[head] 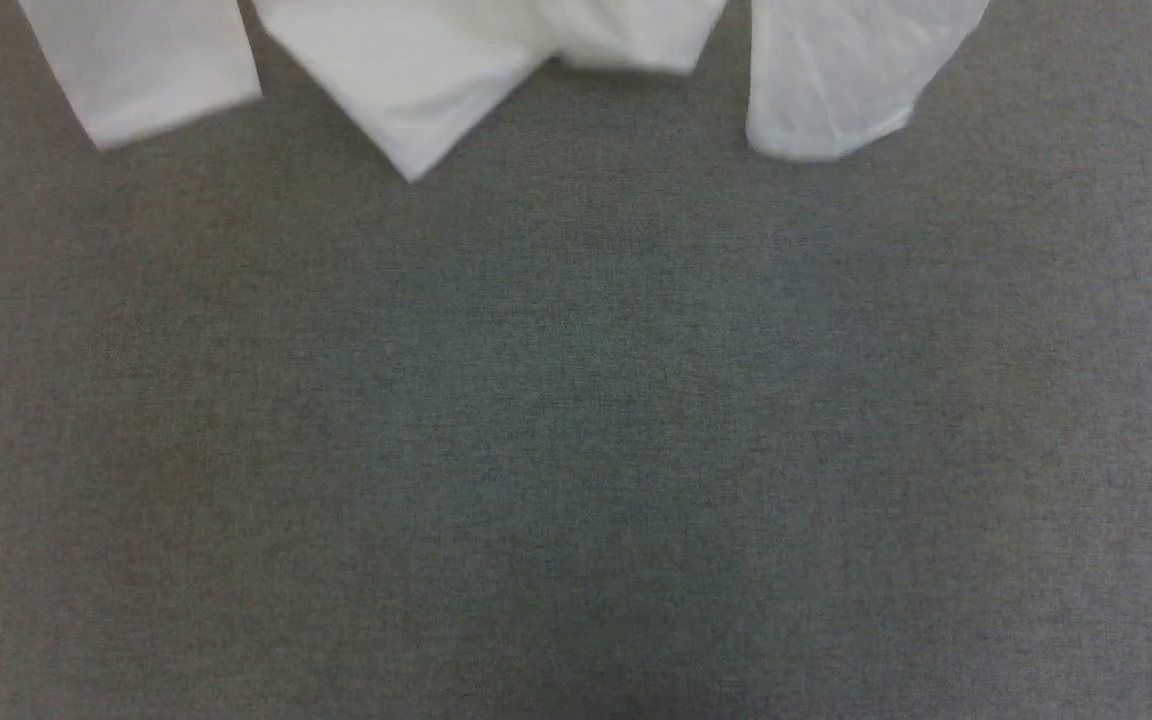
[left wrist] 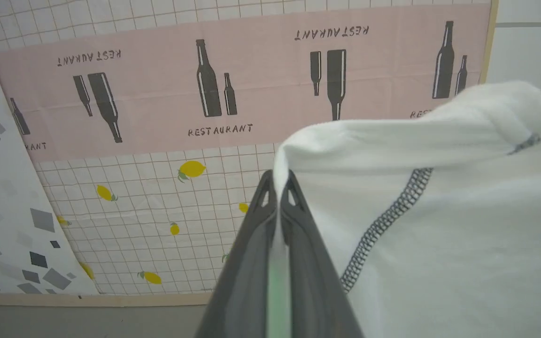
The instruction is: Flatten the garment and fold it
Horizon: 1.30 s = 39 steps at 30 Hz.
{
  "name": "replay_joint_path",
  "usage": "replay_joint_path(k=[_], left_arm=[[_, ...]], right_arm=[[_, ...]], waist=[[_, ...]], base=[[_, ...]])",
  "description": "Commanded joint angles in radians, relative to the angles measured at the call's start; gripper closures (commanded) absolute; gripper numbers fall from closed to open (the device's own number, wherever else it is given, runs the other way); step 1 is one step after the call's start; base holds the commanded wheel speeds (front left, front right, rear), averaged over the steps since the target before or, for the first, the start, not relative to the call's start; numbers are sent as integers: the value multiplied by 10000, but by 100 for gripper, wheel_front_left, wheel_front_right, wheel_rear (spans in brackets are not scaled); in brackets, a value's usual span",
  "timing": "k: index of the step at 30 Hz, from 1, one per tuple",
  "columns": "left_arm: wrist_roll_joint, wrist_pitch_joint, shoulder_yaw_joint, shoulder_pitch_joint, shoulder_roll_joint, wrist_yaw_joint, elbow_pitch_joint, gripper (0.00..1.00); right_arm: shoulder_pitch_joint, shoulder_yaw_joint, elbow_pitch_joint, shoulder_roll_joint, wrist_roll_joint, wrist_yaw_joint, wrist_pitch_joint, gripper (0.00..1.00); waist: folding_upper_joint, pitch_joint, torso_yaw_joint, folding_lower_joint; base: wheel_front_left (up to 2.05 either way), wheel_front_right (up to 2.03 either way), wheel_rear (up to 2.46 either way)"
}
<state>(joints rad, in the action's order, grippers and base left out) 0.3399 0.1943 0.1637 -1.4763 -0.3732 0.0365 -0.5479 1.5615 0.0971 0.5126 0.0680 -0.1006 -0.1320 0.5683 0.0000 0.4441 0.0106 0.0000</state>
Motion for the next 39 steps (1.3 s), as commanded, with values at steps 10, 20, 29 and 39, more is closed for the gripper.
replay_joint_path(k=[10,20,29,39], left_arm=[[-415,-1632,141,-1184,68,-259,-737,100],[233,-2475,282,420,500,363,-1433,100],[961,-2748,425,4021,614,648,-360,100],[1862,-1939,413,10017,877,-229,2716,100]], right_arm=[[1729,964,1311,-167,1074,13,-1808,100],[-22,-499,1666,224,-340,13,-1809,100],[-4591,-1653,-928,1283,-3008,13,-1759,100],[-10831,-1418,-3971,1533,-3956,13,-1369,100]], waist=[[0,645,-192,0],[0,617,133,0],[0,-689,347,0],[0,-2197,383,0]], base=[[0,0,0],[0,0,0],[0,0,0],[0,0,0]])
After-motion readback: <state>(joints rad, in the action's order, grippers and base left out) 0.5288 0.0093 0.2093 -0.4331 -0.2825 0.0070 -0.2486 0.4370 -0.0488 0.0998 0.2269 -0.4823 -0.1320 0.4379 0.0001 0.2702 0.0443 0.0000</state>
